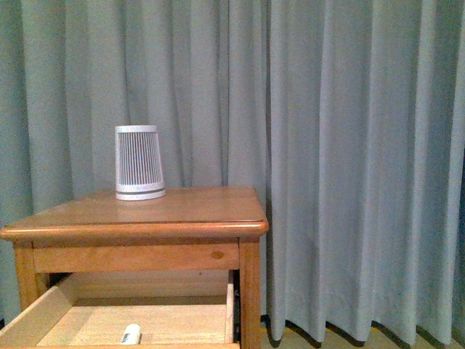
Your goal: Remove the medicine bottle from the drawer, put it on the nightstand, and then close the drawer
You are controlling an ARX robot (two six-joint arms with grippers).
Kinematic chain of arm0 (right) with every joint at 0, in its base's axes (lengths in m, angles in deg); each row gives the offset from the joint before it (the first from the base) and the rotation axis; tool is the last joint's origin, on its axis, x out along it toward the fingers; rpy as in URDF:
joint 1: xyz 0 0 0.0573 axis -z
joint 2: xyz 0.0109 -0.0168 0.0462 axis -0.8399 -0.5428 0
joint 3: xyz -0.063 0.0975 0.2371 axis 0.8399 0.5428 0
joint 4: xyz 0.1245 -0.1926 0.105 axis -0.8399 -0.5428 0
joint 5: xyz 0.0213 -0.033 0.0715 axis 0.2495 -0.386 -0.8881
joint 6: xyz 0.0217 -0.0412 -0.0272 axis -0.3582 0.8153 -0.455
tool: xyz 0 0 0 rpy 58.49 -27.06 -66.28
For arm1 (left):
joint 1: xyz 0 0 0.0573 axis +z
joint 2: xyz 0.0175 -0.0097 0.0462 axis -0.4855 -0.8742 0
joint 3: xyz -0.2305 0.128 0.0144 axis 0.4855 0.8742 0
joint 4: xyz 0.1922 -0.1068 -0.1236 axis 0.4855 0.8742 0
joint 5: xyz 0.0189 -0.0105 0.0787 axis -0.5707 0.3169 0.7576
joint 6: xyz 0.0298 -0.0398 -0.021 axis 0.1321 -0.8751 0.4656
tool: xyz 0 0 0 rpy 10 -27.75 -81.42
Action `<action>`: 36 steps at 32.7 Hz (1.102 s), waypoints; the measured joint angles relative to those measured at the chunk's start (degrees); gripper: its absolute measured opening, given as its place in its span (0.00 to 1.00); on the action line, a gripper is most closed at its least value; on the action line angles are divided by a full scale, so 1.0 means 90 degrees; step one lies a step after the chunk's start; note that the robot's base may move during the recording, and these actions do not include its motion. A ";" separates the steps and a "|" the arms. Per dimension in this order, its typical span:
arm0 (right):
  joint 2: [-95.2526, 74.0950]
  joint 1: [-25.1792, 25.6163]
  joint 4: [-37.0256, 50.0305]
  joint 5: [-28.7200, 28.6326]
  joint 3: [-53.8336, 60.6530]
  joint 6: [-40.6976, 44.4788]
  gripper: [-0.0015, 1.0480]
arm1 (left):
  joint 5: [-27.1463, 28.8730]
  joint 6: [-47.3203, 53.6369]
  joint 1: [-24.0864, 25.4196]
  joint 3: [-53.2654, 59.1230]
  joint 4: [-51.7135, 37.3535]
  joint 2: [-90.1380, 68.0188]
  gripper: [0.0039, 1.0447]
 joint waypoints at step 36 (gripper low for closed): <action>0.0000 -0.0002 0.0000 0.0024 0.0000 0.0000 0.93 | -0.0007 -0.0002 0.0000 0.0221 0.1287 0.1525 0.65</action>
